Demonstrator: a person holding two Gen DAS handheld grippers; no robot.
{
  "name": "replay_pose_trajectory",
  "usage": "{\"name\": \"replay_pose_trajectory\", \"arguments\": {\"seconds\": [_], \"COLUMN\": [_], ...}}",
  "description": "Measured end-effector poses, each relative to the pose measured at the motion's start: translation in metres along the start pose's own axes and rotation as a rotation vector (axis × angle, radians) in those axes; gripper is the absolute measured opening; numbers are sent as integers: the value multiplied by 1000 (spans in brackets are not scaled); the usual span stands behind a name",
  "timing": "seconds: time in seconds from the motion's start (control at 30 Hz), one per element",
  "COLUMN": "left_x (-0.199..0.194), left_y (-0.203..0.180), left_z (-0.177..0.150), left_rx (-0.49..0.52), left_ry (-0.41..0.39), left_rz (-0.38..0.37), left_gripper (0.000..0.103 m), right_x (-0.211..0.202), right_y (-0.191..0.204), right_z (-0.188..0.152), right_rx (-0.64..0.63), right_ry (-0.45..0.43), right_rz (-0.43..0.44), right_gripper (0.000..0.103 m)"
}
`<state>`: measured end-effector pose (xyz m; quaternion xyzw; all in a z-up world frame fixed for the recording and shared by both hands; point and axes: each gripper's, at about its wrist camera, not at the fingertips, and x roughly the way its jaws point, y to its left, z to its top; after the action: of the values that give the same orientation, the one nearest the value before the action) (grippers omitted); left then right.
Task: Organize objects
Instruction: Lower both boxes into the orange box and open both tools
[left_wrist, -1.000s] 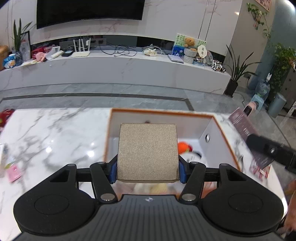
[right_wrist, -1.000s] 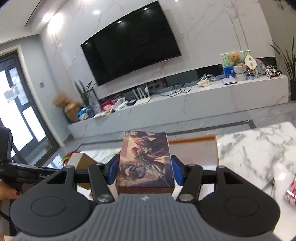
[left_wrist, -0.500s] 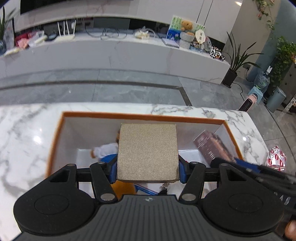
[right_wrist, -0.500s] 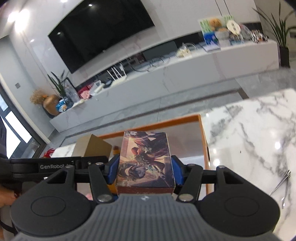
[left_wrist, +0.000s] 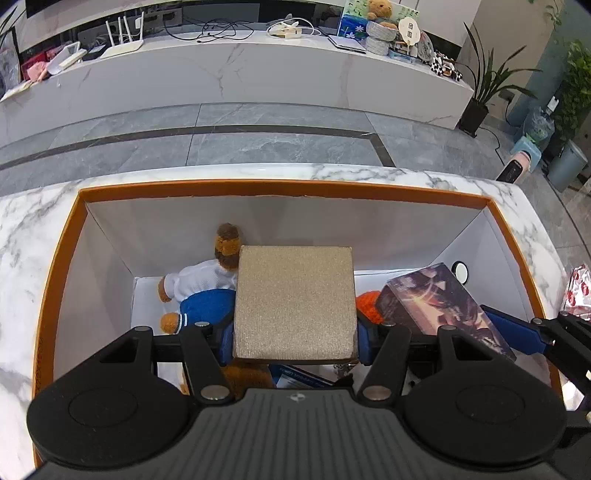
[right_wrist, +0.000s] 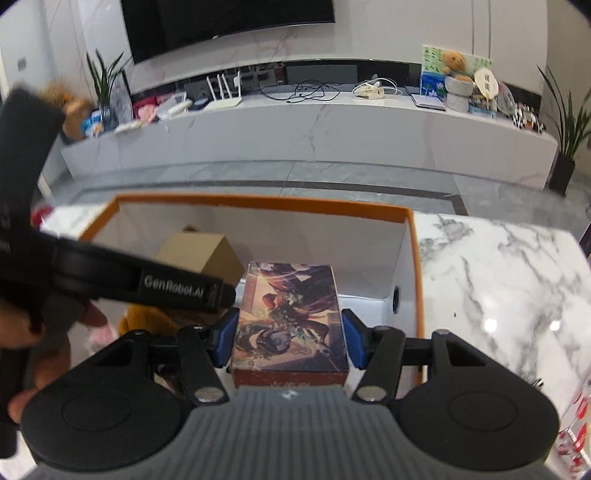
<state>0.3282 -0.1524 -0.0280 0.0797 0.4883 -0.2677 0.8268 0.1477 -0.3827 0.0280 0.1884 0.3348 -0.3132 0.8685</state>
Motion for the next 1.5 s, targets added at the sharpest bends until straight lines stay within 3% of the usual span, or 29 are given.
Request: {"name": "replay_pose_trajectory", "arguments": {"seconds": [0.7,0.87,1.5], "left_x": [7,8,14], "left_y": [-18,-23,-38], "left_z": [5,5,2], "left_rx": [71,94,169], "left_ry": [39,45,70], "left_rz": [50,77,125], "left_gripper": [68,68,68], "right_x": [7,10,14], "right_y": [23,29,25], "right_z": [-4,-5,-5], "right_rx": [-94,-66,16], "right_ry": [69,89,129], "right_rz": [-124,-84,-72], "right_gripper": [60,60,60]}}
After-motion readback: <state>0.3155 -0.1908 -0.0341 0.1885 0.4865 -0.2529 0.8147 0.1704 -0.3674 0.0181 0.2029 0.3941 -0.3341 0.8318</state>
